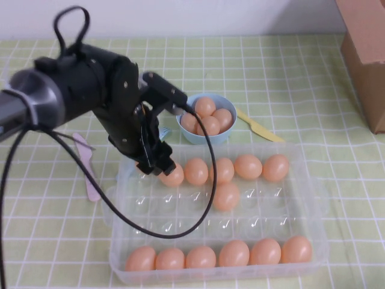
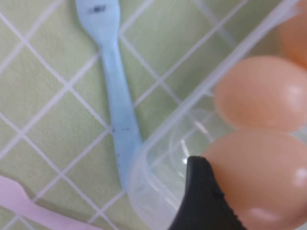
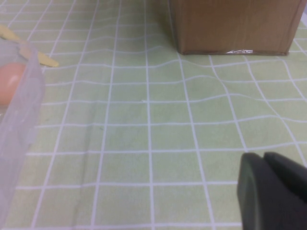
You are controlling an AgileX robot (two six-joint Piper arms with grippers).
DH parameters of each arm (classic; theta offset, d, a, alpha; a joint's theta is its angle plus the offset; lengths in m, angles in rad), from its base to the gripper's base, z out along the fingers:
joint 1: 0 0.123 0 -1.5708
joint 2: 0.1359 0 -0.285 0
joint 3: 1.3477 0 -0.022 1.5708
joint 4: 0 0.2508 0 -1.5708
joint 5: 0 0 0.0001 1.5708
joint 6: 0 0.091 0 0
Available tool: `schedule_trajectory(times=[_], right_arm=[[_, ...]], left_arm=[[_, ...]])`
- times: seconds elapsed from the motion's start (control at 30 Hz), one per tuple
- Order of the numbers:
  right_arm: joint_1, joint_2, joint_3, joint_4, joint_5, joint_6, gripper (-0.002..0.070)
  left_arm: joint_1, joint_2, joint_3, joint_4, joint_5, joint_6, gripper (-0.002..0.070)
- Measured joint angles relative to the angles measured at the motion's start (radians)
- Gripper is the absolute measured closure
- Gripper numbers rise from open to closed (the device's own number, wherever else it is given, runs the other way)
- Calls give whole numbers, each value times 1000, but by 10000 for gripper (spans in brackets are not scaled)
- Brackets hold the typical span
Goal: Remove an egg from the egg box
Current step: Pick up the egg from the plastic box, then place the egg in the bowl
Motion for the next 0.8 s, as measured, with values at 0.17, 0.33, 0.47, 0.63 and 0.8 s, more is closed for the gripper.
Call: schedule_trajectory(times=[0.17, 0.33, 0.47, 0.63, 0.8], right_arm=[[0, 0, 0, 0, 0, 0, 694], [0, 0, 0, 0, 0, 0, 694], [0, 0, 0, 0, 0, 0, 694], [0, 0, 0, 0, 0, 0, 694], [0, 0, 0, 0, 0, 0, 694]], left_arm=[[-37, -119, 0, -4, 17, -29, 297], [-47, -168, -22, -21, -65, -38, 297], [-47, -157, -22, -23, -245, -39, 298], [-47, -84, -24, -49, -470, -39, 298], [-47, 28, -52, -65, -572, -39, 298]])
